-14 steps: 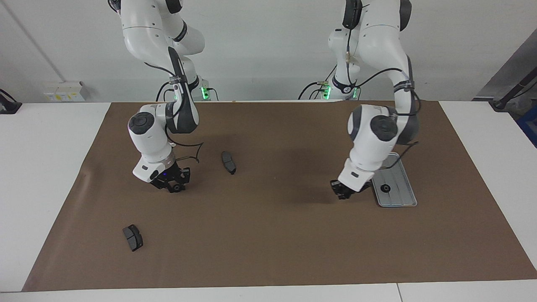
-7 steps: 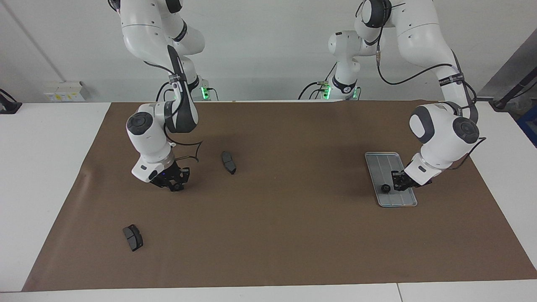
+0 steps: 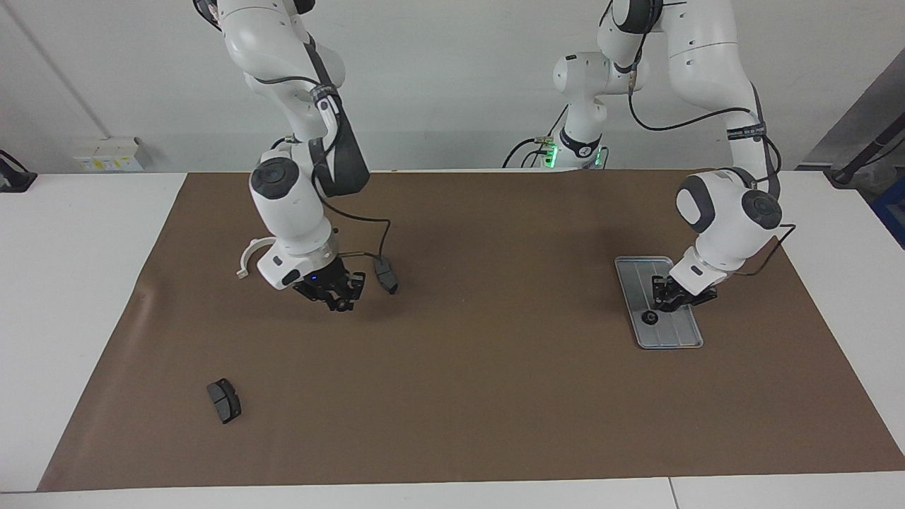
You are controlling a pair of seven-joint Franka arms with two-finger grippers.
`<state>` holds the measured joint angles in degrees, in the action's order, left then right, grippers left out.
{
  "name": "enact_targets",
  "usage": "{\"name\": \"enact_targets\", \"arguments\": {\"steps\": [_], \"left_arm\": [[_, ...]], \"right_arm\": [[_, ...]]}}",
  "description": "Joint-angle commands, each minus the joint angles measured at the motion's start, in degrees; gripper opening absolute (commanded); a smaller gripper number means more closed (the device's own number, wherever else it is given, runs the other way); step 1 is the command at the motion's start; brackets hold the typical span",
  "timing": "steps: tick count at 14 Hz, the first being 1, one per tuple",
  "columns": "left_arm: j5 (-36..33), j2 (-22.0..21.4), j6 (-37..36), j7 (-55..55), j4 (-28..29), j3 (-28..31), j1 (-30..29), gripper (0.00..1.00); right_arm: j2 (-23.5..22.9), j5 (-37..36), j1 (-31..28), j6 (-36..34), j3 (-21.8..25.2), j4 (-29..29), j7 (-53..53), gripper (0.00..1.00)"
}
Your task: Pick bearing gear from pile to tray
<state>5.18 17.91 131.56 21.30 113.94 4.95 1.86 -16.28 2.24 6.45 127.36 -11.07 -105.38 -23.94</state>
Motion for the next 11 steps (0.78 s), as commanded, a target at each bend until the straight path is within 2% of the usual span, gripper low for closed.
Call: {"name": "enact_targets", "arguments": {"steps": [1,3,6,8,11], "left_arm": [[-0.3,-1.4,0.7,-0.5,-0.5,-0.4,1.1,0.72],[-0.2,-0.9,-3.7,-4.5,-5.7,-0.5,2.7,0.72],[-0.2,-0.4,-8.2,-18.6,-11.8,-0.7,8.5,0.72],[0.0,-0.2,-8.8,-24.2,-13.1,-0.7,11.3,0.72],[0.2,-0.1,-8.4,-29.2,-13.7,-0.9,13.7,0.72]], "right_arm": [[-1.9,0.2,-0.5,1.8,-5.9,2.5,-10.8,0.0],[-3.0,-0.1,0.0,4.6,-9.7,2.9,-18.1,0.0],[-5.9,-5.0,0.7,8.9,-14.8,2.9,-27.0,0.0],[-9.2,-12.2,1.3,12.3,-17.0,3.0,-34.7,0.0],[-15.9,-28.4,1.5,14.6,-19.9,4.3,-47.0,0.0]]}}
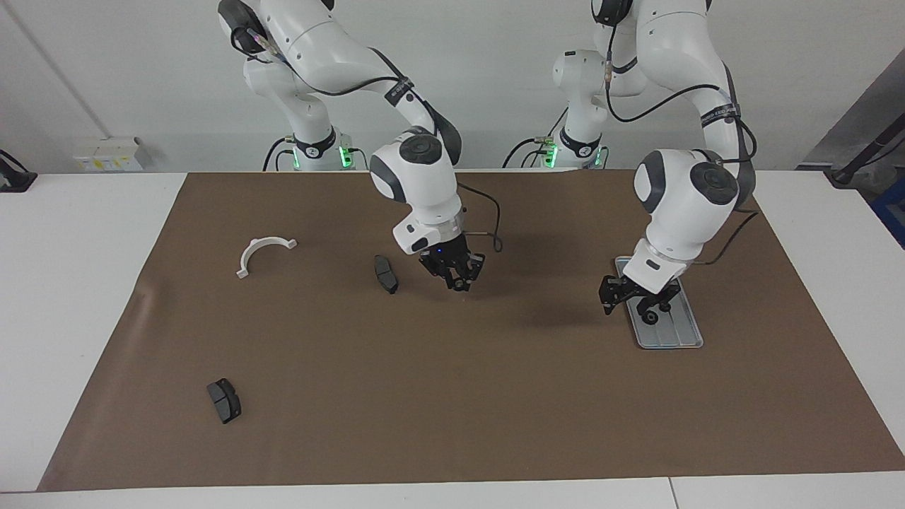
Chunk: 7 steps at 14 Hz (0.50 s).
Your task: Pick bearing gear from pile to tray
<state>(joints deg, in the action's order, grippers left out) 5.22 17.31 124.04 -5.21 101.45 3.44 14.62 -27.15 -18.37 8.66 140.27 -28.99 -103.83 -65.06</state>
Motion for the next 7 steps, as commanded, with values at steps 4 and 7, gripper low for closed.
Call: {"name": "enact_targets", "arguments": {"steps": [4,7], "left_arm": [[2.7,0.8,0.1,-7.2,-1.9,0.6,3.0,0.7],[2.8,1.4,1.2,-13.8,-2.7,0.7,6.0,0.65]], "right_arm": [[-5.4,-10.8,-0.6,2.2,-2.0,2.0,-7.8,0.56],[-4.9,-11.0,-0.5,1.1,-2.1,1.8,-8.1,1.0]]}}
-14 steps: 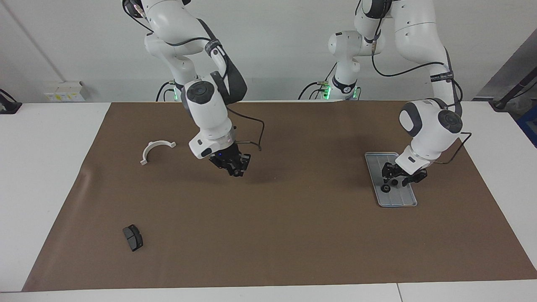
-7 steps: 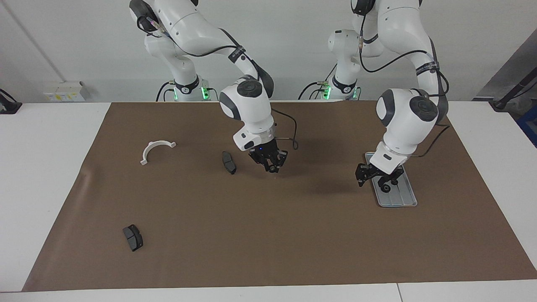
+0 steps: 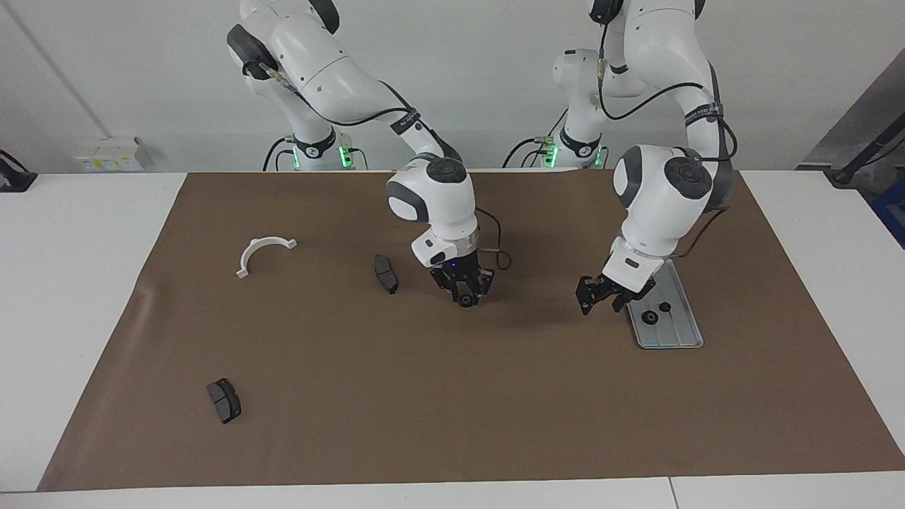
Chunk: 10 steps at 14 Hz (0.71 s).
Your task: Pick bearing gear from pile to tray
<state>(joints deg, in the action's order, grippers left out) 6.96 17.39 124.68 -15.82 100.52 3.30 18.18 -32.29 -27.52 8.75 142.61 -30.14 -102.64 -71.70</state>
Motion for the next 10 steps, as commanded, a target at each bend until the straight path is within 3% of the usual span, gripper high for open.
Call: {"name": "enact_targets", "arguments": {"steps": [1,5,10], "left_arm": [[1.0,1.5,0.6,-4.3,-2.5,0.7,2.7,0.63],[1.7,5.2,1.2,-12.7,-6.2,0.7,8.7,0.61],[1.1,11.6,1.3,-17.5,-12.5,1.0,15.0,0.6]], "right_arm": [[1.2,-1.8,-0.8,-2.0,-0.9,0.6,-1.3,1.0],[8.7,-1.7,-3.1,-6.5,1.2,0.3,2.5,1.0],[15.0,0.3,-3.2,-11.2,8.9,0.3,13.0,1.0]]}}
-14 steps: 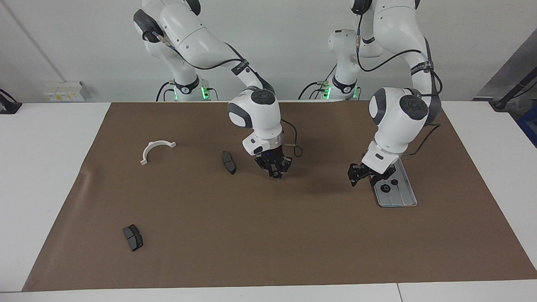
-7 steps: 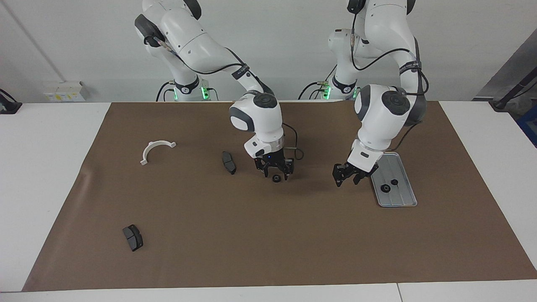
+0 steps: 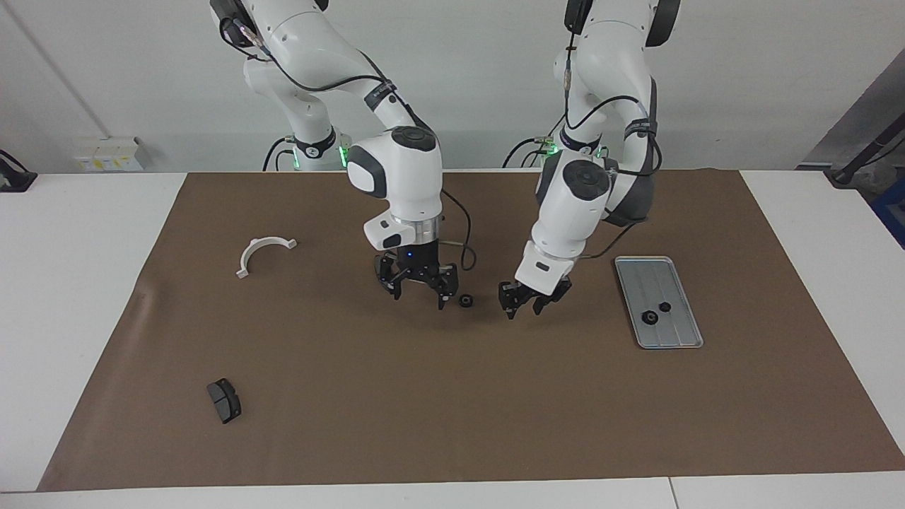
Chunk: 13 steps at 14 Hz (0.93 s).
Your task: Pick bearing gear from pile to tray
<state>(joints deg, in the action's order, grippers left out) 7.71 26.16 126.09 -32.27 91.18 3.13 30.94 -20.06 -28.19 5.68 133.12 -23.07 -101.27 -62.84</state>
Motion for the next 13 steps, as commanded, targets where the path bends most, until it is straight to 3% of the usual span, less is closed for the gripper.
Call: {"name": "enact_targets", "arguments": {"steps": [1,6,13], "left_arm": [[0.0,3.5,0.1,-1.1,-3.0,1.2,3.5,0.6],[-2.3,3.6,1.6,-1.1,-0.3,1.2,7.5,0.58],[-4.0,2.3,4.9,-1.1,6.1,1.4,9.9,0.56]], "right_arm": [[3.8,3.4,-0.1,-2.6,3.5,-0.9,8.3,1.0],[8.4,14.6,-0.1,-6.2,12.2,-0.9,29.2,1.0],[18.0,25.4,-0.1,-19.5,23.8,-0.4,51.7,1.0]]}}
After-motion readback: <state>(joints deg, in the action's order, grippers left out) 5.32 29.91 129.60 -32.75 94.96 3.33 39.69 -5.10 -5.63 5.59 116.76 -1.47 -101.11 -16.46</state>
